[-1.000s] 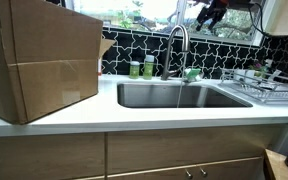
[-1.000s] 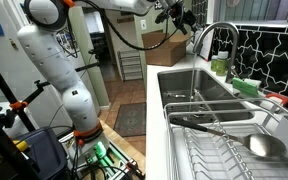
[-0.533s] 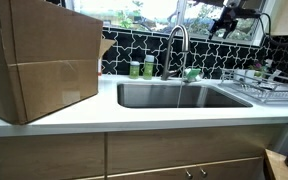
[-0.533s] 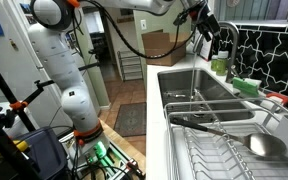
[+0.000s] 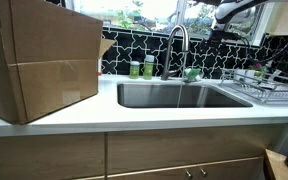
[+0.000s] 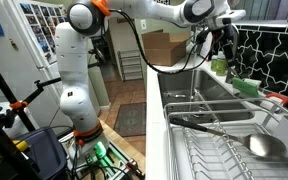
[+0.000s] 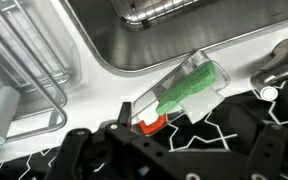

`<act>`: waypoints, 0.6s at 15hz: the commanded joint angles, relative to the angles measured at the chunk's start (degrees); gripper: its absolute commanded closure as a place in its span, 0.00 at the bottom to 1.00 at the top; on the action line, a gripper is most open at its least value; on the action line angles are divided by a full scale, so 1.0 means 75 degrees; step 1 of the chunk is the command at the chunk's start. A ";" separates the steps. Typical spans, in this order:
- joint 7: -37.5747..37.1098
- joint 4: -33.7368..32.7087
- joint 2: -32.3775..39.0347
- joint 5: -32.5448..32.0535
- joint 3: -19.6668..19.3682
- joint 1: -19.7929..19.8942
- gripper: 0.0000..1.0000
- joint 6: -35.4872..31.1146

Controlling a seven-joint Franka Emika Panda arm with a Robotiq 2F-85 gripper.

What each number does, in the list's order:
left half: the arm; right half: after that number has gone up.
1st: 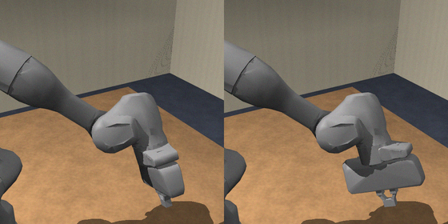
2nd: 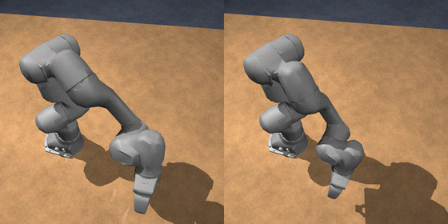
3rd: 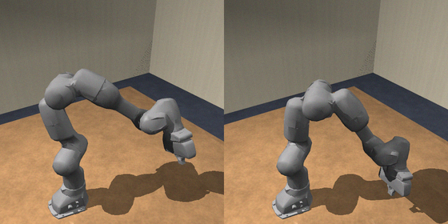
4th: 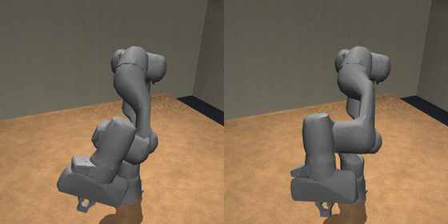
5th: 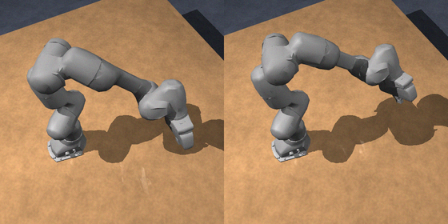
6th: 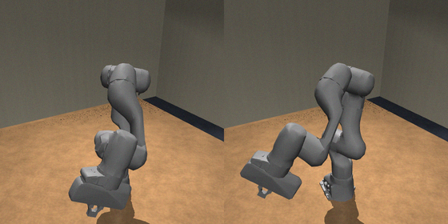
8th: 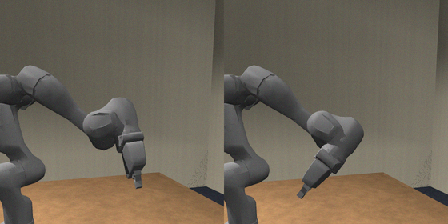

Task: Turn the tap to the right, then put the green sponge in the running water and put it back on the rack

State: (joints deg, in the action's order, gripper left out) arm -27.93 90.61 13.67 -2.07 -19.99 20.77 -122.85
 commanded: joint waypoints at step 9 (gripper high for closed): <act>-0.1937 -0.2401 0.2375 0.2625 0.0167 0.0616 0.00 0.0260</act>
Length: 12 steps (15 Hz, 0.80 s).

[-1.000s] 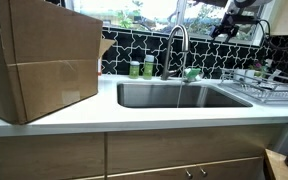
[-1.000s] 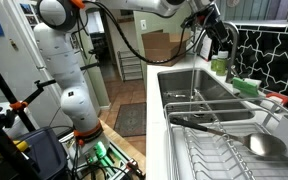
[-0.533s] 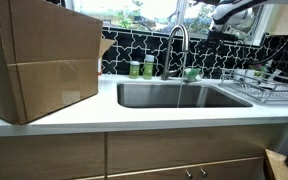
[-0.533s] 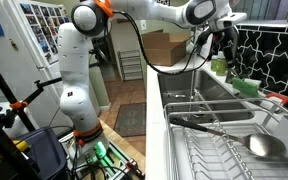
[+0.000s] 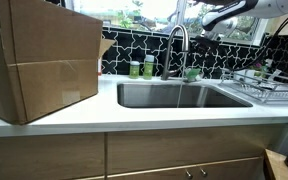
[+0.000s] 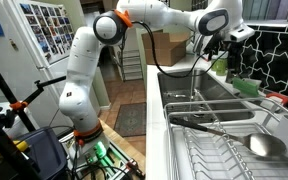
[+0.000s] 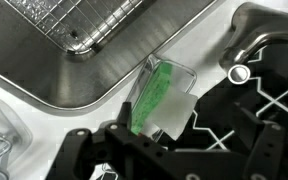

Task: Turn the tap to the right, then put the green sponge in the running water and put it back on the rack

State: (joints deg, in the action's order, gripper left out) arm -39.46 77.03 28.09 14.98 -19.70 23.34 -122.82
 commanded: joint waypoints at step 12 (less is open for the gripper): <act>-0.1471 -0.1117 0.1119 0.0578 0.0330 0.0525 0.17 0.0797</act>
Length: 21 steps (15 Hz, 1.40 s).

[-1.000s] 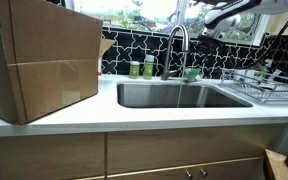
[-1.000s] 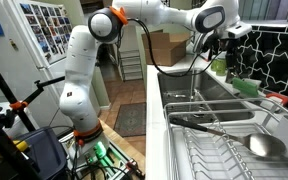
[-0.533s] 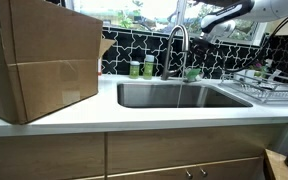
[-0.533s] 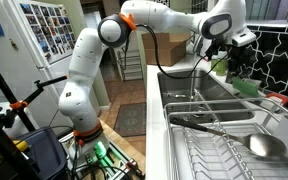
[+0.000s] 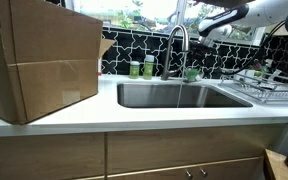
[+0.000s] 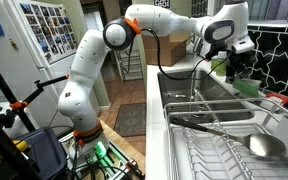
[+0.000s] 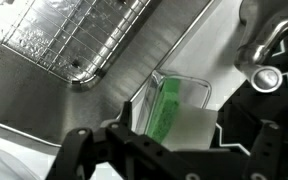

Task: Turn the tap to the right, then put the green sponge in the running water and put it back on the rack

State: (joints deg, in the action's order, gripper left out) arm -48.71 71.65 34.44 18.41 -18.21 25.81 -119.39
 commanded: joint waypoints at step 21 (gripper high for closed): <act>-0.0564 -0.0144 -0.0561 -0.0162 -0.0121 0.0027 0.98 0.0692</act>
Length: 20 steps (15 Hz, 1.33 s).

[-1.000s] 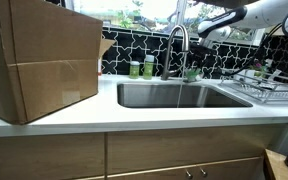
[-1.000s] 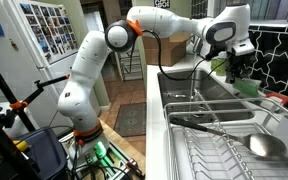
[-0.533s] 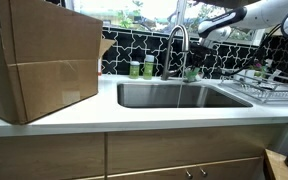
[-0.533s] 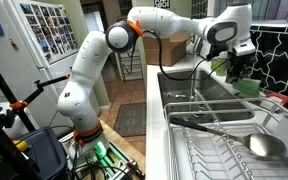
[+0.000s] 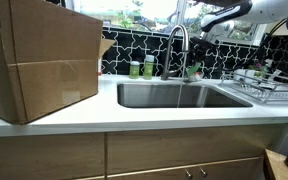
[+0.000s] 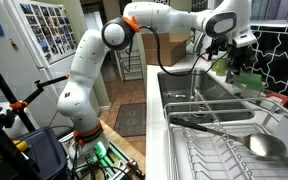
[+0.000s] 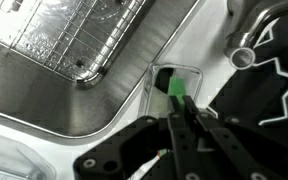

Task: Turn the tap to the right, then put the green sponge in the running water and put it back on the rack

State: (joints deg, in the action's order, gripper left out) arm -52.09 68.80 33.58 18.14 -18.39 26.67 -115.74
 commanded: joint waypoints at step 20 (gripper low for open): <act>-0.0450 0.2819 -0.3934 -0.2463 0.0399 -0.1840 0.92 0.3004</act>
State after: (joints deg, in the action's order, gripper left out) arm -55.52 90.37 3.86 -0.35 -15.87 12.31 -93.47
